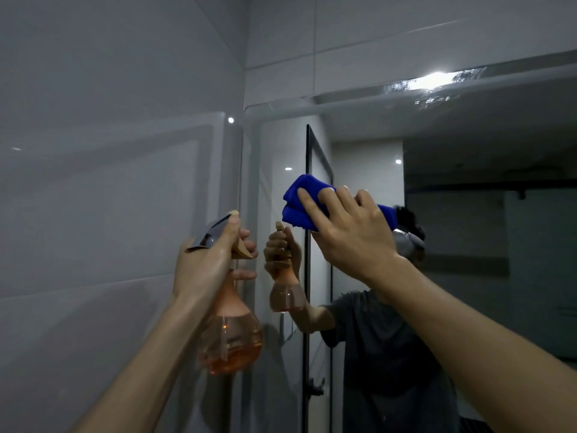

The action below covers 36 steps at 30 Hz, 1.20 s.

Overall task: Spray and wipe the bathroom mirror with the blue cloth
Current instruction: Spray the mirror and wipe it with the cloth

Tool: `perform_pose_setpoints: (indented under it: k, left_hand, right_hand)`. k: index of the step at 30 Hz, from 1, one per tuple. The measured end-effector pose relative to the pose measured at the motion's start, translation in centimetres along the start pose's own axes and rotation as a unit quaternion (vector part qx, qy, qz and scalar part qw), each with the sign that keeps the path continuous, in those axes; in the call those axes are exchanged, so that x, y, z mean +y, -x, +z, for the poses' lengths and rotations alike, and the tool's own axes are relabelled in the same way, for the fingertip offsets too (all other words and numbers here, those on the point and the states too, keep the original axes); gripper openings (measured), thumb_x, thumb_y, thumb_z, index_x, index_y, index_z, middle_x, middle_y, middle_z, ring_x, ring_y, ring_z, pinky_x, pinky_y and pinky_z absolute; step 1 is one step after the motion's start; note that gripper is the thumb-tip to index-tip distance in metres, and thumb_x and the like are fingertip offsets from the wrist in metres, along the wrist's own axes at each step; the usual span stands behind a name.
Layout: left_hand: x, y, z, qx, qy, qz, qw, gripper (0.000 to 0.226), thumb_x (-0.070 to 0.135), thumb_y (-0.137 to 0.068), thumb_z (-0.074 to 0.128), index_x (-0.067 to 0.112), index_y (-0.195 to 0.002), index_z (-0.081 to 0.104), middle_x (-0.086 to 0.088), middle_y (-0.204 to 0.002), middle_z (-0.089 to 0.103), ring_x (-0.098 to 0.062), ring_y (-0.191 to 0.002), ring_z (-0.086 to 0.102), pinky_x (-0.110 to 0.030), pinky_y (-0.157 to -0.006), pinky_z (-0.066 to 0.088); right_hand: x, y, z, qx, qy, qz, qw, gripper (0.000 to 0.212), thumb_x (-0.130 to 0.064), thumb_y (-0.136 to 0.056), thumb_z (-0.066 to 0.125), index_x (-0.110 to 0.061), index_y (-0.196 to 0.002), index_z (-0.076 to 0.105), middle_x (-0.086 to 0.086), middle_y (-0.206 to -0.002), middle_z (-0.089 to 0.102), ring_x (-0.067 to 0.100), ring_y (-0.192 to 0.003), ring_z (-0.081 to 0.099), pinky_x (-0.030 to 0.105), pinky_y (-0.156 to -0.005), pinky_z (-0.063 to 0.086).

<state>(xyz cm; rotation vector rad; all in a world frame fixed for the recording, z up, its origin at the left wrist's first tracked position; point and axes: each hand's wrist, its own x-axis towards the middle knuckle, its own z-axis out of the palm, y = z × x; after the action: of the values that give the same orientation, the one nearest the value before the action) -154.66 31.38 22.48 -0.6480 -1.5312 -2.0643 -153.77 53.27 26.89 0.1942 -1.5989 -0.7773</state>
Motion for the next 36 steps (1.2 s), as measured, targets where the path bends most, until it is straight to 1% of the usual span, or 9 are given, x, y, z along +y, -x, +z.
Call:
perform_pose_setpoints:
  k: [7,13,18,24,26,29,32,34,36]
  left_hand:
    - [-0.7,0.0,0.2,-0.003,-0.016,-0.001,1.000,0.041,0.052,-0.088,0.064,0.011,-0.089,0.070,-0.008,-0.074,0.072,-0.023,-0.068,0.068,-0.035,-0.059,0.054]
    - [-0.9,0.6,-0.2,0.017,-0.008,0.001,1.000,0.041,0.050,-0.089,0.063,0.010,-0.091,0.071,-0.008,-0.073,0.071,-0.023,-0.066,0.067,-0.033,-0.054,0.052]
    - [0.0,1.1,-0.9,-0.012,0.028,0.009,0.999,0.037,0.045,-0.089,0.061,0.013,-0.102,0.072,-0.005,-0.091,0.078,-0.019,-0.086,0.075,-0.036,-0.062,0.062]
    - [1.7,1.0,-1.8,-0.030,0.073,0.018,0.997,0.038,0.044,-0.085,0.063,0.011,-0.101,0.073,-0.006,-0.094,0.078,-0.020,-0.090,0.075,-0.042,-0.069,0.060]
    - [2.2,0.8,-2.3,-0.035,0.072,0.026,0.996,0.039,0.046,-0.084,0.063,0.012,-0.101,0.073,-0.005,-0.094,0.078,-0.019,-0.090,0.075,-0.040,-0.067,0.059]
    - [2.7,0.5,-2.9,-0.033,0.070,0.042,0.996,0.035,0.046,-0.084,0.061,0.017,-0.100,0.073,-0.002,-0.093,0.079,-0.015,-0.089,0.075,-0.037,-0.064,0.059]
    - [2.9,0.4,-3.3,-0.022,0.080,0.045,0.996,0.031,0.043,-0.088,0.061,0.017,-0.099,0.074,-0.001,-0.091,0.079,-0.013,-0.087,0.076,-0.038,-0.064,0.060]
    - [2.9,0.3,-3.2,-0.016,0.086,0.055,0.995,0.031,0.042,-0.087,0.062,0.017,-0.099,0.075,-0.002,-0.091,0.079,-0.014,-0.087,0.076,-0.038,-0.063,0.060]
    - [2.9,0.3,-3.1,-0.017,0.097,0.052,0.994,0.033,0.043,-0.085,0.062,0.017,-0.099,0.074,-0.003,-0.093,0.079,-0.016,-0.090,0.075,-0.039,-0.064,0.059]
  right_hand:
    - [0.2,0.8,0.0,0.009,0.009,0.008,1.000,0.062,-0.030,-0.089,0.063,-0.008,-0.143,0.041,0.014,-0.113,0.056,0.029,-0.093,0.054,0.043,-0.076,0.046]
    - [0.1,1.0,0.1,0.023,0.013,0.009,1.000,0.061,-0.030,-0.090,0.062,-0.007,-0.143,0.042,0.015,-0.111,0.057,0.030,-0.091,0.055,0.043,-0.073,0.046]
    - [0.2,-0.3,0.2,0.025,0.013,0.033,0.999,0.057,-0.035,-0.093,0.056,-0.008,-0.141,0.044,0.015,-0.110,0.057,0.029,-0.089,0.055,0.041,-0.070,0.045]
    - [-1.0,-6.8,0.6,0.019,-0.028,0.112,0.993,0.056,-0.041,-0.093,0.054,-0.012,-0.139,0.044,0.014,-0.116,0.055,0.030,-0.097,0.055,0.043,-0.076,0.047]
    - [-2.6,-7.6,0.9,0.022,-0.036,0.086,0.995,0.059,-0.042,-0.090,0.058,-0.013,-0.140,0.043,0.013,-0.118,0.054,0.029,-0.100,0.054,0.045,-0.079,0.047]
    - [-6.5,-6.5,1.9,-0.003,-0.065,-0.028,0.997,0.062,-0.039,-0.085,0.063,-0.014,-0.138,0.041,0.013,-0.124,0.049,0.031,-0.106,0.050,0.047,-0.084,0.044]
    - [-8.1,-5.8,2.8,-0.008,-0.083,-0.125,0.989,0.054,-0.034,-0.081,0.067,-0.012,-0.126,0.046,0.013,-0.118,0.051,0.031,-0.101,0.050,0.047,-0.078,0.045]
    - [-7.0,-7.3,3.0,-0.012,-0.074,-0.141,0.987,0.059,-0.038,-0.079,0.069,-0.014,-0.128,0.044,0.012,-0.118,0.049,0.031,-0.098,0.050,0.045,-0.075,0.045]
    - [-5.2,-9.7,2.9,-0.021,-0.046,-0.132,0.990,0.067,-0.042,-0.082,0.065,-0.019,-0.139,0.038,0.013,-0.128,0.044,0.031,-0.104,0.048,0.046,-0.081,0.043]
